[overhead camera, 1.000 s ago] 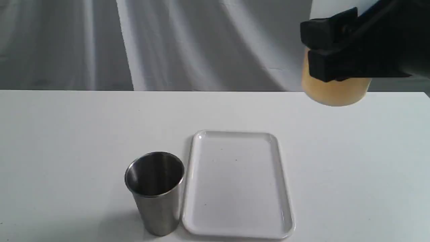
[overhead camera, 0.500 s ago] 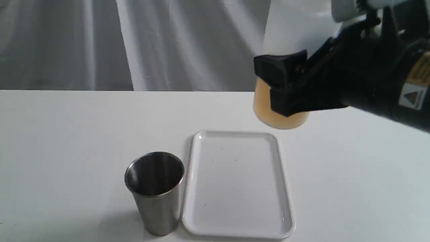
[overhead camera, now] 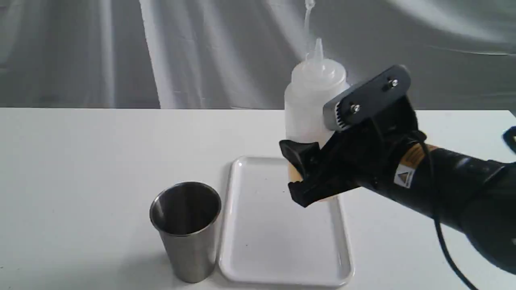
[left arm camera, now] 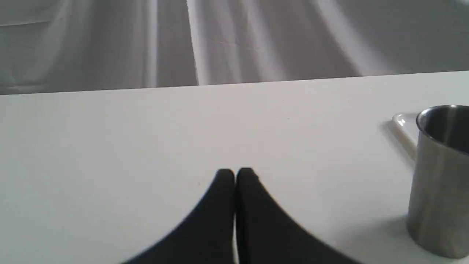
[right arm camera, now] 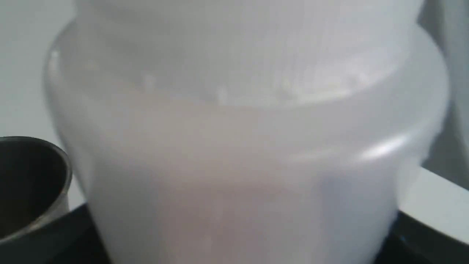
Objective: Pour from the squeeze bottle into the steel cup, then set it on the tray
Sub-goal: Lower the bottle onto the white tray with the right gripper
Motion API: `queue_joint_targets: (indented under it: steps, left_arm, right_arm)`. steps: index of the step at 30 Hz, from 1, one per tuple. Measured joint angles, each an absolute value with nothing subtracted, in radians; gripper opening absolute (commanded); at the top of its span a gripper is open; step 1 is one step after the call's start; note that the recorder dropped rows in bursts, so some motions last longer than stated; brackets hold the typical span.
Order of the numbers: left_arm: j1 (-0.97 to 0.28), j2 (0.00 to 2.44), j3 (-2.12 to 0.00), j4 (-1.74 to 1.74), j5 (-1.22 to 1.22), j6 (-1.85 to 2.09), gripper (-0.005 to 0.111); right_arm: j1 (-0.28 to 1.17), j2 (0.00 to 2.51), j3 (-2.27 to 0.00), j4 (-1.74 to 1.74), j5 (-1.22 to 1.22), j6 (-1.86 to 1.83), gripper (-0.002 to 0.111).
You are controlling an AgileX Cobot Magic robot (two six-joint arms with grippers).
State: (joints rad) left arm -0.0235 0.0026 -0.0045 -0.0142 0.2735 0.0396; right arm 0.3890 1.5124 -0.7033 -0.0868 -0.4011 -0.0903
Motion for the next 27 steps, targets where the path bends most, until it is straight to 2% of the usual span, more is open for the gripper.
queue_joint_targets:
  steps: [17, 27]
  left_arm:
    - [-0.023, 0.003, -0.004, -0.014, 0.274, 0.04, 0.0]
    - [-0.023, 0.003, -0.004, -0.014, 0.274, 0.04, 0.0]
  right_arm:
    - [0.389, 1.879, -0.703, 0.009, -0.778, -0.094, 0.0]
    - [0.389, 1.983, -0.729, 0.024, -0.852, -0.094, 0.0]
